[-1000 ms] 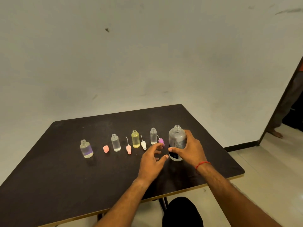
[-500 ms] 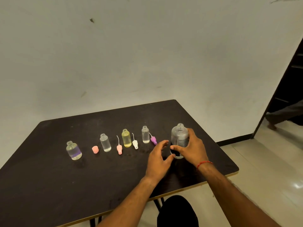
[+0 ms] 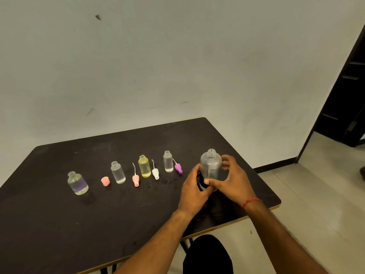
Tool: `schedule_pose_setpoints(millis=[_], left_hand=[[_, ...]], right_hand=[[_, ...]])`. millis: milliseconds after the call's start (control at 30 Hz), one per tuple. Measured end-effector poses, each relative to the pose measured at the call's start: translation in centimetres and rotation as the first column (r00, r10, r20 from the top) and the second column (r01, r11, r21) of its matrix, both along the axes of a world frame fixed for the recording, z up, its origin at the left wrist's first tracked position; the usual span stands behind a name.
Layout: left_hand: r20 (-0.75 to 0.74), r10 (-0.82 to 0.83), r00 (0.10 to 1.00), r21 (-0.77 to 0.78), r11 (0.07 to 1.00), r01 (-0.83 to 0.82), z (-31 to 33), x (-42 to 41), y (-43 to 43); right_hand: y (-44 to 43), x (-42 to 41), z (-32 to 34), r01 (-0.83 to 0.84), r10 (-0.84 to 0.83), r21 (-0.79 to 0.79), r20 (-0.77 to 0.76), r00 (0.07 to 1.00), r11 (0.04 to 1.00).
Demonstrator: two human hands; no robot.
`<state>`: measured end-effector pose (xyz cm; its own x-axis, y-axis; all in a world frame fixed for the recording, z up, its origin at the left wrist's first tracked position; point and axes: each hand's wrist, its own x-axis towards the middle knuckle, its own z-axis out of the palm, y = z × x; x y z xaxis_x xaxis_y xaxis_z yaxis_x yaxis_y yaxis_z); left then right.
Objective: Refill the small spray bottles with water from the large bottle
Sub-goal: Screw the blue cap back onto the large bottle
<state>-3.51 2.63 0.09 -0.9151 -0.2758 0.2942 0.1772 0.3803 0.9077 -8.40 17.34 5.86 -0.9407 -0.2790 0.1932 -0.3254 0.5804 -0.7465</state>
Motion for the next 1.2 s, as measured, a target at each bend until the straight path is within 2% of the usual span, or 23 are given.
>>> schedule_pose_setpoints(millis=[133,300,500,700,867,1000,1100,1200], left_hand=[[0.005,-0.001,1.000,-0.026,1.000,0.001,0.0,-0.4,0.1],[0.026,-0.004,1.000,-0.059,0.998,0.005,0.2,-0.7,0.1],[0.030,-0.002,1.000,-0.088,0.996,0.005,0.0,-0.7,0.0],[0.022,-0.002,1.000,-0.099,0.995,0.004,0.3,-0.3,0.1],[0.039,-0.010,0.999,-0.089,0.996,0.013,0.1,-0.5,0.0],[0.050,-0.014,0.999,-0.067,0.998,0.018,0.1,-0.6,-0.1],[0.063,-0.024,0.998,-0.042,0.999,0.026,0.2,-0.5,-0.1],[0.062,-0.026,0.998,-0.021,0.999,0.028,0.2,-0.4,-0.1]], right_hand=[[1.8,0.2,-1.2,0.049,-0.055,0.064,0.091,0.994,0.997],[2.7,0.9,-2.2,0.002,-0.057,0.367,0.140,0.988,0.930],[2.5,0.8,-1.5,0.053,-0.105,0.319,0.150,0.983,0.946],[1.6,0.9,-1.8,-0.003,-0.054,0.315,0.171,0.984,0.949],[1.7,0.9,-1.6,0.100,-0.117,0.164,0.102,0.988,0.981],[1.5,0.6,0.8,0.154,-0.155,-0.108,-0.003,0.988,0.982],[0.9,0.2,3.2,0.163,-0.191,-0.342,-0.051,0.980,0.926],[0.0,-0.1,5.0,0.099,-0.136,-0.535,-0.030,0.990,0.839]])
